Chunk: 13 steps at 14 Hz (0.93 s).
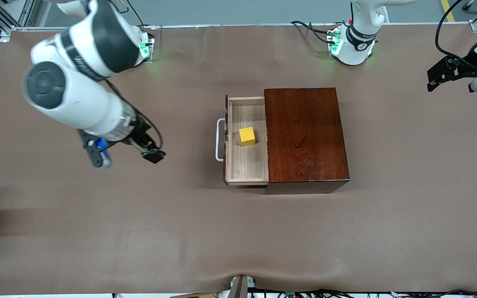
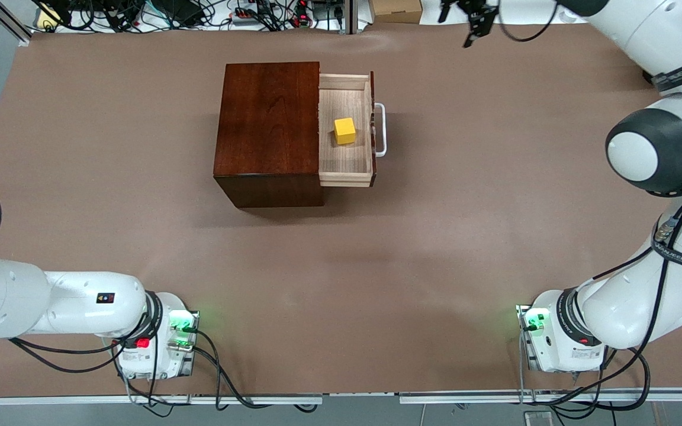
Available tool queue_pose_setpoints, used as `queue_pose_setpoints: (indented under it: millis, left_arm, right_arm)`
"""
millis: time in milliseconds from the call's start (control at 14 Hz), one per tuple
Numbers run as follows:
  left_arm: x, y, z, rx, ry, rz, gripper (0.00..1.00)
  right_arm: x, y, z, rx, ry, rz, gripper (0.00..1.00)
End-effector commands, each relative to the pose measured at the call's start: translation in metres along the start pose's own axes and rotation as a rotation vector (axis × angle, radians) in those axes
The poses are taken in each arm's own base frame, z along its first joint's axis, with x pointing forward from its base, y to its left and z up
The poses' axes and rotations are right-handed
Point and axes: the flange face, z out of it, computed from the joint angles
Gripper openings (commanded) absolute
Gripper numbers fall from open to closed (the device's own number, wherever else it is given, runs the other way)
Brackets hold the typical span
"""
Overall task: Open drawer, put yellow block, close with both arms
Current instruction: 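Withdraw the right gripper from the drawer back to its side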
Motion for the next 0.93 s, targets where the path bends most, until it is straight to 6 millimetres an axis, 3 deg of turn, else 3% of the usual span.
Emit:
queue_pose_setpoints:
  millis: [0,143,357,857]
  left_arm:
    - [-0.004,0.005,-0.007,-0.030,0.002,0.022,1.00]
    - [-0.005,0.008,-0.010,-0.030,0.007,0.027,1.00]
    - [-0.005,0.008,-0.009,-0.033,0.004,0.029,1.00]
    - [-0.008,0.006,-0.010,-0.033,-0.006,0.023,1.00]
  right_arm:
    - [0.013,0.016,-0.012,-0.024,-0.004,-0.143,1.00]
    - [0.039,0.029,-0.028,-0.008,-0.005,-0.193,1.00]
    - [0.060,0.046,-0.052,-0.007,-0.008,-0.242,1.00]
    - [0.080,0.094,-0.115,0.003,0.027,-0.365,1.00]
